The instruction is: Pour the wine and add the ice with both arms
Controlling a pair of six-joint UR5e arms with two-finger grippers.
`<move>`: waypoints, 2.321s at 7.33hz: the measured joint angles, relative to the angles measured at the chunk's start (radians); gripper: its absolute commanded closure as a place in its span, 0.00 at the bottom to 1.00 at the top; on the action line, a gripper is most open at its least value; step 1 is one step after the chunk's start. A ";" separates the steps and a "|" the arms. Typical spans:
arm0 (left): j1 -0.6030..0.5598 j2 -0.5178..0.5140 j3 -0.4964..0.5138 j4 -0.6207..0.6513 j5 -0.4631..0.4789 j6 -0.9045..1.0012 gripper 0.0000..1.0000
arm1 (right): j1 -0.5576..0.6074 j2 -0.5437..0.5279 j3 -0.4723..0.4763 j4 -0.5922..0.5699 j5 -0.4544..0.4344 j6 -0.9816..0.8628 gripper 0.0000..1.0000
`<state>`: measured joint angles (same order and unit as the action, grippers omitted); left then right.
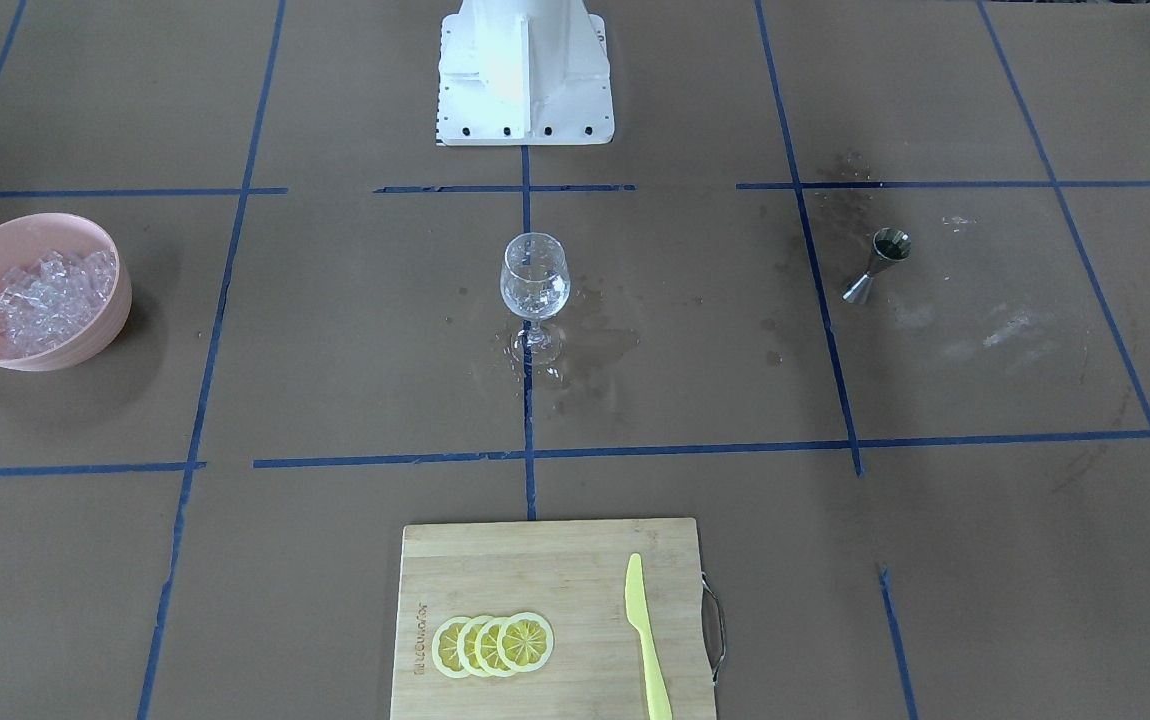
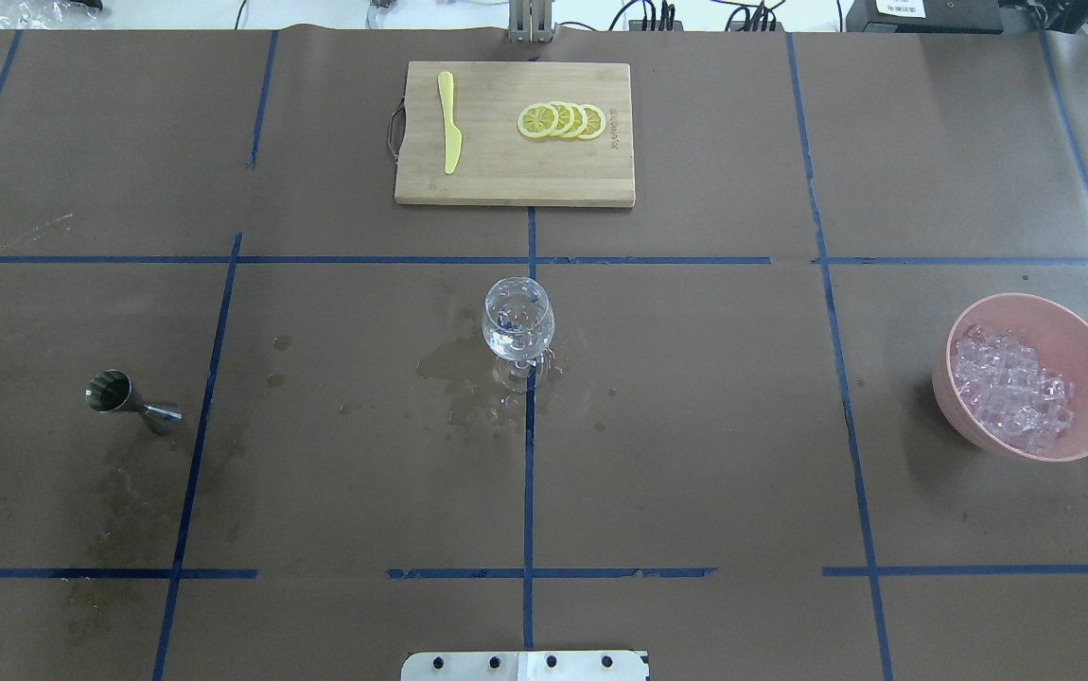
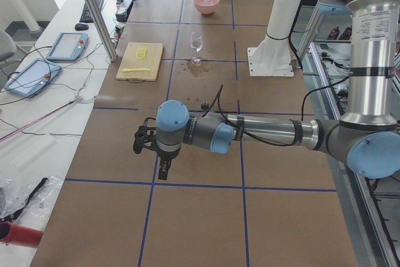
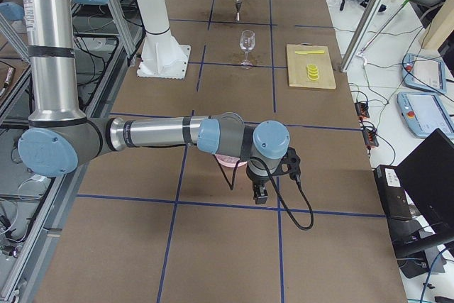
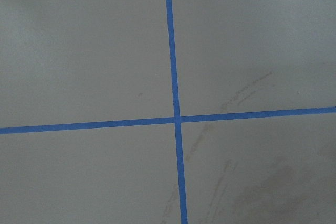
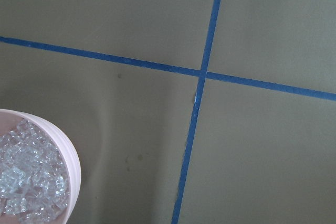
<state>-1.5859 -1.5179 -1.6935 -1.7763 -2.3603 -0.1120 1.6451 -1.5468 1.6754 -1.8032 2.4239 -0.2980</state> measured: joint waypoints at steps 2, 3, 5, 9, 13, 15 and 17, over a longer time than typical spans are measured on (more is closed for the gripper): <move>0.018 -0.003 -0.019 0.001 0.001 -0.001 0.00 | 0.001 0.002 0.009 0.001 -0.017 0.008 0.00; 0.030 -0.003 -0.034 0.001 0.003 -0.002 0.00 | -0.007 0.001 0.015 0.001 -0.030 0.011 0.00; 0.051 -0.006 -0.056 -0.004 0.004 -0.006 0.00 | -0.030 0.001 0.022 0.001 -0.044 0.013 0.00; 0.058 0.009 -0.068 -0.005 -0.003 0.000 0.00 | -0.041 -0.001 0.028 0.002 -0.043 0.002 0.00; 0.058 0.013 -0.091 -0.011 -0.005 0.001 0.00 | -0.070 -0.001 0.034 0.003 -0.054 0.004 0.00; 0.058 0.013 -0.105 -0.013 -0.005 -0.001 0.00 | -0.071 -0.007 0.035 0.021 -0.054 0.003 0.00; 0.058 0.008 -0.106 -0.081 -0.002 -0.001 0.00 | -0.071 -0.014 0.033 0.063 -0.054 0.010 0.00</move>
<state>-1.5278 -1.5098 -1.7997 -1.8574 -2.3624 -0.1133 1.5743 -1.5605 1.7087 -1.7397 2.3700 -0.2884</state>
